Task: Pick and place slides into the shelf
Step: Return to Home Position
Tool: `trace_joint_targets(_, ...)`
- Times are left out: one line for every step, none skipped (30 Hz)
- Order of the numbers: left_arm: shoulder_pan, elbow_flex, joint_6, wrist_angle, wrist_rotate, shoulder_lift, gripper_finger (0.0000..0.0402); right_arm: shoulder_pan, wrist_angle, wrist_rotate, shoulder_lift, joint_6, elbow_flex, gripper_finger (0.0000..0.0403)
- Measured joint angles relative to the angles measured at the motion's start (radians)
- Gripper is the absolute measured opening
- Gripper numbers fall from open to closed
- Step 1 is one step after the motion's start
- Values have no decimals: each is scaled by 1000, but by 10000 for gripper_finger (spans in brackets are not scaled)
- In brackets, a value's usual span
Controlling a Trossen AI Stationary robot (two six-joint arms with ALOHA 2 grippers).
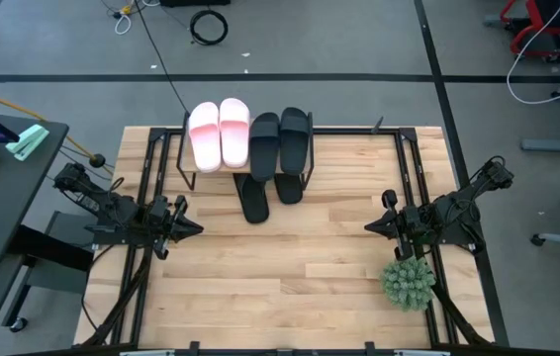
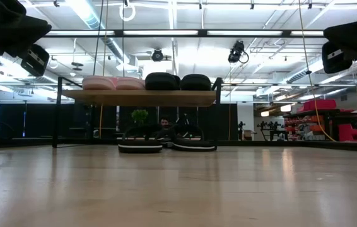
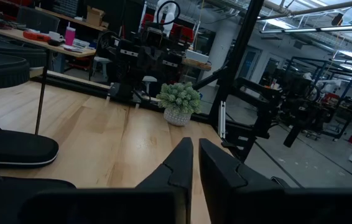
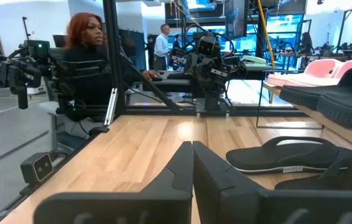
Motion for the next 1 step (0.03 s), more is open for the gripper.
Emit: trace_joint_targets(0,0,0,0,0,0,34,0,0,0,0,0,0,7)
